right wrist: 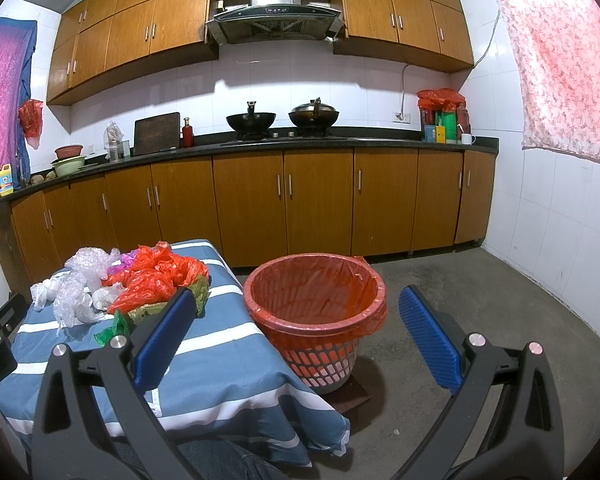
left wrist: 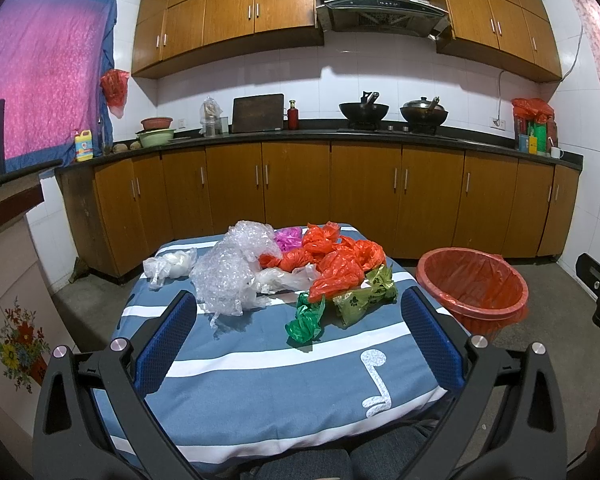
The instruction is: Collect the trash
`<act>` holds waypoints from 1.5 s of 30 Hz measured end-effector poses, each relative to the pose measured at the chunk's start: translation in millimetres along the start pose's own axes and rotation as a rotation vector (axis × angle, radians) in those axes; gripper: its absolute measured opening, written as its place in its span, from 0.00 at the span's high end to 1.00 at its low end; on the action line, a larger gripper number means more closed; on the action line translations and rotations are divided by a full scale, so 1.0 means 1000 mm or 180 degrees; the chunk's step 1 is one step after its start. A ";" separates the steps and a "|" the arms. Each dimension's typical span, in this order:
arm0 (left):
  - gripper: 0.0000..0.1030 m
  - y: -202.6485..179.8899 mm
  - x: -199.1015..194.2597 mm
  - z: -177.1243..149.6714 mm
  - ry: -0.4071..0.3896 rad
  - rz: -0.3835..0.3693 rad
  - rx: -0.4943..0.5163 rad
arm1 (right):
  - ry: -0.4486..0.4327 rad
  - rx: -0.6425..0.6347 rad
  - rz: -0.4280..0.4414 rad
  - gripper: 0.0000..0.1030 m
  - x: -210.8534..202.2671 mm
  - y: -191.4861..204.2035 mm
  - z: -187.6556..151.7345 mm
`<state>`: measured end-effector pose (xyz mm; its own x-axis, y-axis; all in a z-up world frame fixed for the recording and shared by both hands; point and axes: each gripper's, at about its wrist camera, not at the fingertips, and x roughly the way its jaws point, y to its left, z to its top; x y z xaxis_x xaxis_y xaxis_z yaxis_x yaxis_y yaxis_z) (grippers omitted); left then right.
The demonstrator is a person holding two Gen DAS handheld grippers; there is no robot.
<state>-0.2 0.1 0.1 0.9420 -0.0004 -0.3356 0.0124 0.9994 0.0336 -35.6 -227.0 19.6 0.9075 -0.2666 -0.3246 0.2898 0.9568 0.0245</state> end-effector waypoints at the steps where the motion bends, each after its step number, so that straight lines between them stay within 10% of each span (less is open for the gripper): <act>1: 0.02 0.000 0.000 0.000 0.0000 -0.0001 -0.0001 | -0.0001 -0.0001 0.0000 0.04 0.000 0.000 0.000; 45: 0.02 0.008 0.009 -0.005 0.0168 0.0057 -0.0077 | 0.0189 0.0048 0.0096 0.04 0.027 0.003 -0.008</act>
<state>6.6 8.3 -7.8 0.9230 0.0189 -0.3844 -0.0131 0.9998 0.0177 -12.6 -230.3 3.1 0.8964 -0.2298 -0.3791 0.2675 0.9623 0.0492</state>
